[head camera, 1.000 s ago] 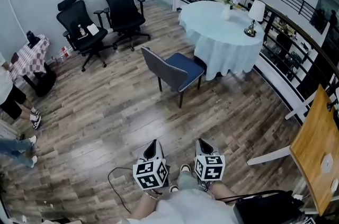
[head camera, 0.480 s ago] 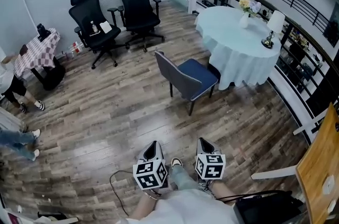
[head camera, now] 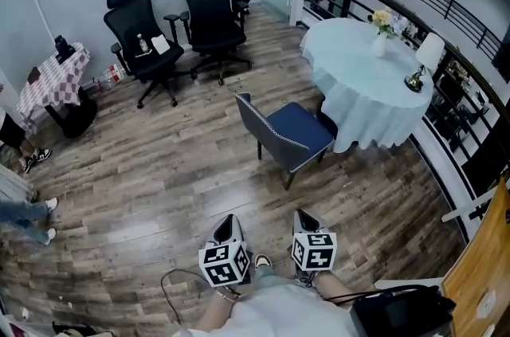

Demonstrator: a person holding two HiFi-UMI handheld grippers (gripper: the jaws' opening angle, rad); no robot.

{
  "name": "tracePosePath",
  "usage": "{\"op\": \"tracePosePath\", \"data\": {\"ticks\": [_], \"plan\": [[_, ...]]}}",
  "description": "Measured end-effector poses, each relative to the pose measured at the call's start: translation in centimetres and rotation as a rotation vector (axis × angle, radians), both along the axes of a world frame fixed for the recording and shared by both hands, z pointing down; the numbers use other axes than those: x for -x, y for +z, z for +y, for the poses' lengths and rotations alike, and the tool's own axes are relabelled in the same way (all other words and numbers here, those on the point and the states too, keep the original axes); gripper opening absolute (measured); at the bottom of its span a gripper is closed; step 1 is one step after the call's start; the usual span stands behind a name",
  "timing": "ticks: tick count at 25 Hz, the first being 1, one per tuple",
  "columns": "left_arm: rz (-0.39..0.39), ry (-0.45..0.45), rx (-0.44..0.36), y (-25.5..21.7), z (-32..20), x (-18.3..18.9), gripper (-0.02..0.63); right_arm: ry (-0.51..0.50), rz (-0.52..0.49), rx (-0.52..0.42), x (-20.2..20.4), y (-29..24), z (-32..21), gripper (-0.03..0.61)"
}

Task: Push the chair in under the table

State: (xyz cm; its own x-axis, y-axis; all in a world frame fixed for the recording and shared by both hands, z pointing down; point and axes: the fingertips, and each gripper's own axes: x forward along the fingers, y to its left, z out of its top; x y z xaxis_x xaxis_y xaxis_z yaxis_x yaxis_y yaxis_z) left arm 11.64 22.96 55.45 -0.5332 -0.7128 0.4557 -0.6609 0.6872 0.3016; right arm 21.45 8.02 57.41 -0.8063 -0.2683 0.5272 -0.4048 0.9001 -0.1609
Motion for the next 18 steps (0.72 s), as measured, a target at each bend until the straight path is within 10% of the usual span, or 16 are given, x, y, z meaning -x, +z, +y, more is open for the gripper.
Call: {"op": "tracePosePath", "data": {"ticks": [18], "plan": [[-0.016,-0.011,0.044,-0.2,-8.0,9.0,0.005,-0.06,-0.002,0.047,10.5,0.5,-7.5,0.018]]}}
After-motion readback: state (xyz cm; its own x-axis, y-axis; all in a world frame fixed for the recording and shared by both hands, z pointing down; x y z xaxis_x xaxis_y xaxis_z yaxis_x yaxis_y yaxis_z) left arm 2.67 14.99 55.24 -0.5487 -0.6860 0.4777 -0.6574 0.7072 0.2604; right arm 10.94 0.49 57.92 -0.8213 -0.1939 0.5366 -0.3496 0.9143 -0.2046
